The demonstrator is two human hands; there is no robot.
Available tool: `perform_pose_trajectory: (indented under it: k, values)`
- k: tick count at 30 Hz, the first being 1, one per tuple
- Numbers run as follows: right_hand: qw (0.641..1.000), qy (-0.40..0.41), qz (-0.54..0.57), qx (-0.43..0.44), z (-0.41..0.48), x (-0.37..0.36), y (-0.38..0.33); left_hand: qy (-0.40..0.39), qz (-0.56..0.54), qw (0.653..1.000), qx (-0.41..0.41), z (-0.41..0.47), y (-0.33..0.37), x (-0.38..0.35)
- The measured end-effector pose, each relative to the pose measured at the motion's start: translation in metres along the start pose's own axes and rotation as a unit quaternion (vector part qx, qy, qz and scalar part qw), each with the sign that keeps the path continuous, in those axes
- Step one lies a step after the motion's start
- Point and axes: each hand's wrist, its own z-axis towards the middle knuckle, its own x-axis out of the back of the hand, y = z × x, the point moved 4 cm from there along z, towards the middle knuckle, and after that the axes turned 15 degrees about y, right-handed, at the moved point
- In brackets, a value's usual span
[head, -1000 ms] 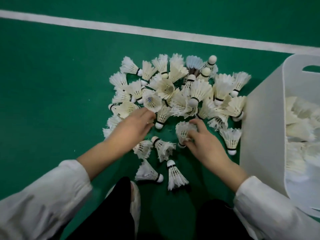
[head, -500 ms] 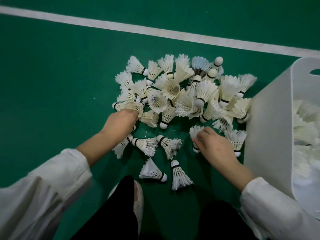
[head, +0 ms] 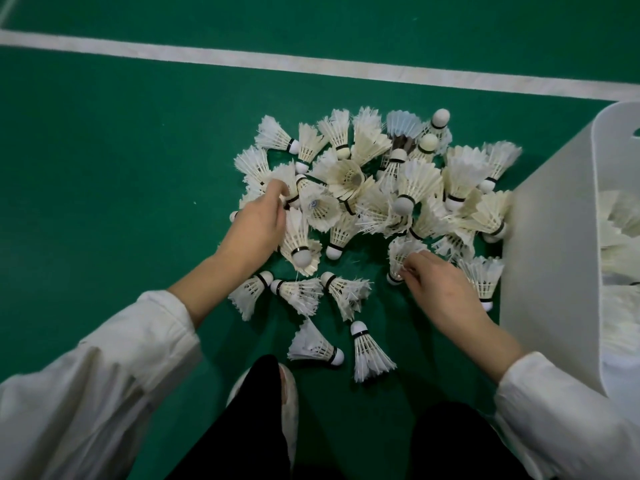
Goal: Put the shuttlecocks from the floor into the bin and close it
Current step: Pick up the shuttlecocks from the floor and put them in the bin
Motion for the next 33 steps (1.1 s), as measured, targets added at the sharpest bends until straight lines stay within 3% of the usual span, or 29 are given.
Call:
perform_pose_trajectory:
  k: [6, 14, 20, 26, 30, 33]
  values:
    - [1.0, 0.004, -0.01, 0.001, 0.0, 0.0, 0.002, -0.041, -0.037, 0.995, 0.087, -0.001, 0.002, -0.018]
    - [1.0, -0.005, -0.022, 0.002, -0.001, 0.001, 0.002, -0.044, 0.065, 0.994, 0.07, 0.014, 0.001, -0.043]
    - [1.0, -0.004, -0.013, 0.004, -0.002, 0.002, 0.007, 0.007, 0.006, 0.999, 0.051, 0.019, 0.01, -0.019]
    - [1.0, 0.002, -0.019, 0.004, -0.002, 0.004, 0.01, -0.132, 0.016, 0.985, -0.112, -0.012, 0.026, 0.017]
    - [1.0, -0.001, -0.023, 0.004, -0.003, 0.005, 0.01, -0.249, 0.035, 0.952, -0.174, -0.047, 0.035, -0.006]
    - [1.0, -0.001, -0.025, 0.007, -0.004, 0.005, 0.01, -0.281, 0.08, 0.935, -0.203, -0.055, 0.034, -0.031]
